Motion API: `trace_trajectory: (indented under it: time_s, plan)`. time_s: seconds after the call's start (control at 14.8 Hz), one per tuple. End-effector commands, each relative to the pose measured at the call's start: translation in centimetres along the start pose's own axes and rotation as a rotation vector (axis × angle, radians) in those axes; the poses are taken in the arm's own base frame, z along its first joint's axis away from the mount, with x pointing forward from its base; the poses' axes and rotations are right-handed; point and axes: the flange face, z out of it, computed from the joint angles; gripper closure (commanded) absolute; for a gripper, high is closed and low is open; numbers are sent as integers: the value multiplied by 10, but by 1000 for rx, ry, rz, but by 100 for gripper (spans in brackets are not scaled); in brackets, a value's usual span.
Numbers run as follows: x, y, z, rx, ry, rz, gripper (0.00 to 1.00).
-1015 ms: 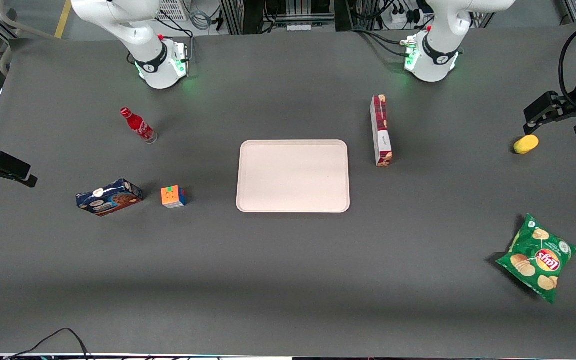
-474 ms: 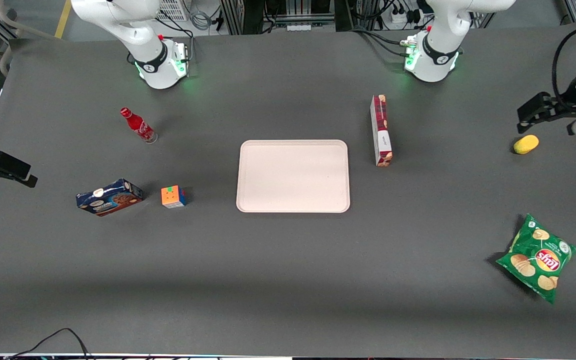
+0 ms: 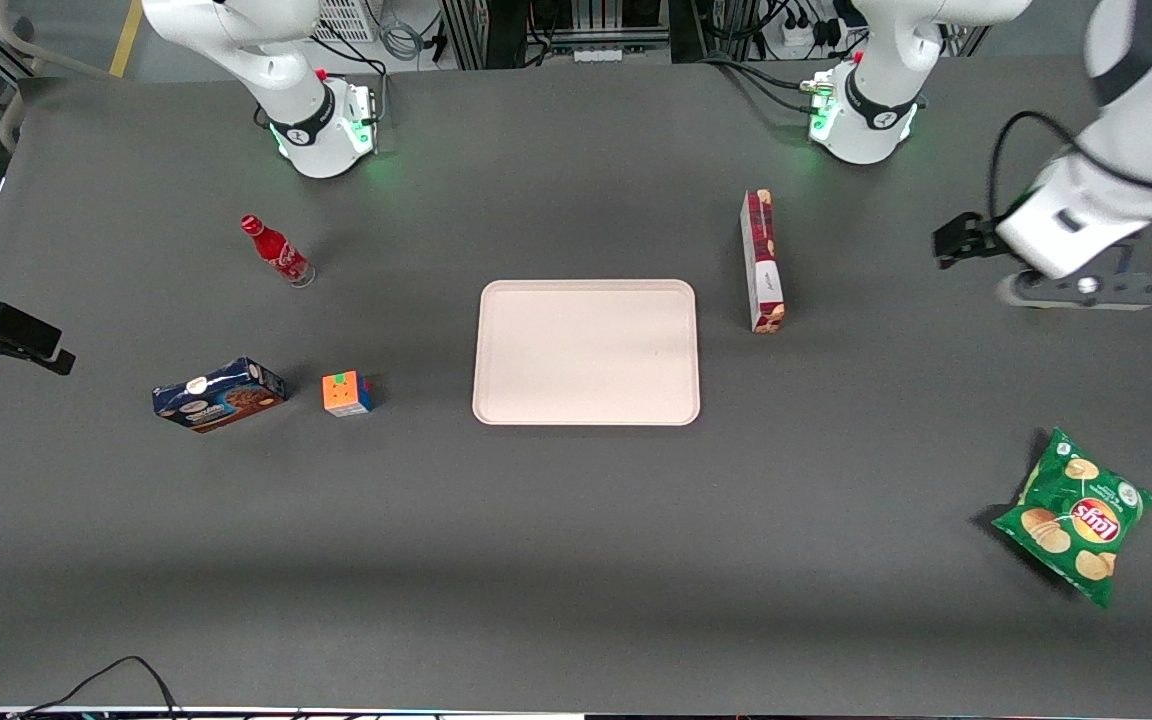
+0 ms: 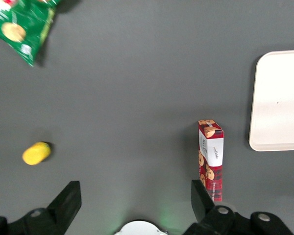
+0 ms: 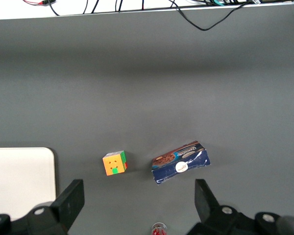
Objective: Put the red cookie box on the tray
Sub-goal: 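Move the open left gripper over the red cookie box and lower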
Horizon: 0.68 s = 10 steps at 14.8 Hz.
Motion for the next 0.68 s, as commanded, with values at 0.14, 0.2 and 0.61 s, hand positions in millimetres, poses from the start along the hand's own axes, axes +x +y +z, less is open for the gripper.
trace_trajectory:
  time_s: [0.14,0.2,0.61]
  plan:
    - [-36,40,78,-31,26,-62,0]
    - [-44,53,93,-20,34,-69,0]
    - [-86,125,170,0,66,-85,0]
